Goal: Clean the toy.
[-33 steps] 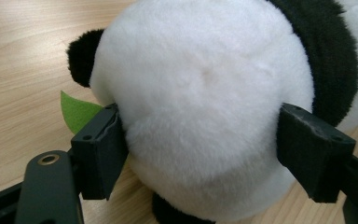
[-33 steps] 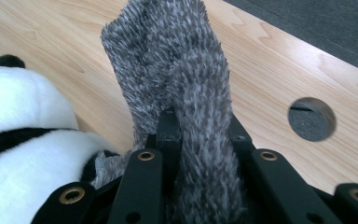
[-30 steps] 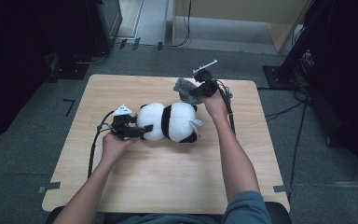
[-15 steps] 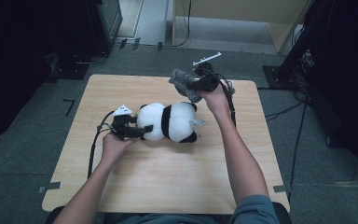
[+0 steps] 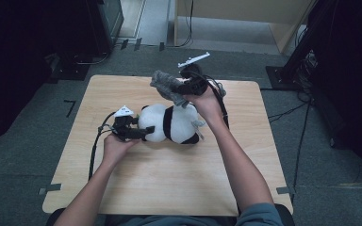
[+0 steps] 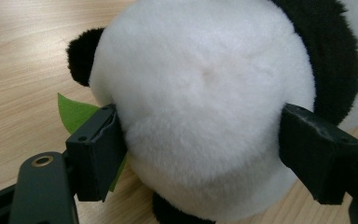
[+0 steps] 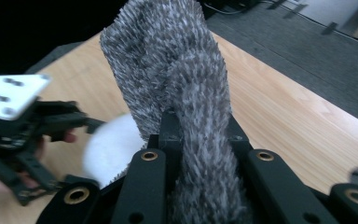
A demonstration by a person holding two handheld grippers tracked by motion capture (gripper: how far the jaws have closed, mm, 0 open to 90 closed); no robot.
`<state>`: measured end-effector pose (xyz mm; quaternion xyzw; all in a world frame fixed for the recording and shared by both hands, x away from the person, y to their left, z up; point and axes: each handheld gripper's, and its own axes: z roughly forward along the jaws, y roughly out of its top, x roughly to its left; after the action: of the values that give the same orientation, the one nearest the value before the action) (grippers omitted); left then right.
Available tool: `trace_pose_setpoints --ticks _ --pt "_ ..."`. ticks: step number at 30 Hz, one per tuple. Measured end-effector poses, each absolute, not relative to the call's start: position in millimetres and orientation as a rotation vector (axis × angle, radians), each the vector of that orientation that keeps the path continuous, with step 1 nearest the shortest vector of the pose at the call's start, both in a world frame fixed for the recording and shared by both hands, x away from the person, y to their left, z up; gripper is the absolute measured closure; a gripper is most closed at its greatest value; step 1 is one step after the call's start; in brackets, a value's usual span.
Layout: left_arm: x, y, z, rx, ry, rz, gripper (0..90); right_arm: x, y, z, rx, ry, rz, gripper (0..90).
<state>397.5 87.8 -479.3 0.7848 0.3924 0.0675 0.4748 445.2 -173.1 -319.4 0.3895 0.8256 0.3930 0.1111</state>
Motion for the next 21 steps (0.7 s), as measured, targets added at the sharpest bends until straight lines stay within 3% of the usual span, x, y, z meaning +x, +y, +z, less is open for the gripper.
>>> trace_pose_setpoints --ticks 6,21 --pt "397.5 87.8 -479.3 1.919 0.959 0.166 19.3 438.9 -147.5 -321.5 1.108 2.475 1.203 76.1" --pt "397.3 88.1 -479.2 1.922 0.957 0.167 19.4 439.6 -113.9 -375.7 1.119 2.585 1.096 75.7"
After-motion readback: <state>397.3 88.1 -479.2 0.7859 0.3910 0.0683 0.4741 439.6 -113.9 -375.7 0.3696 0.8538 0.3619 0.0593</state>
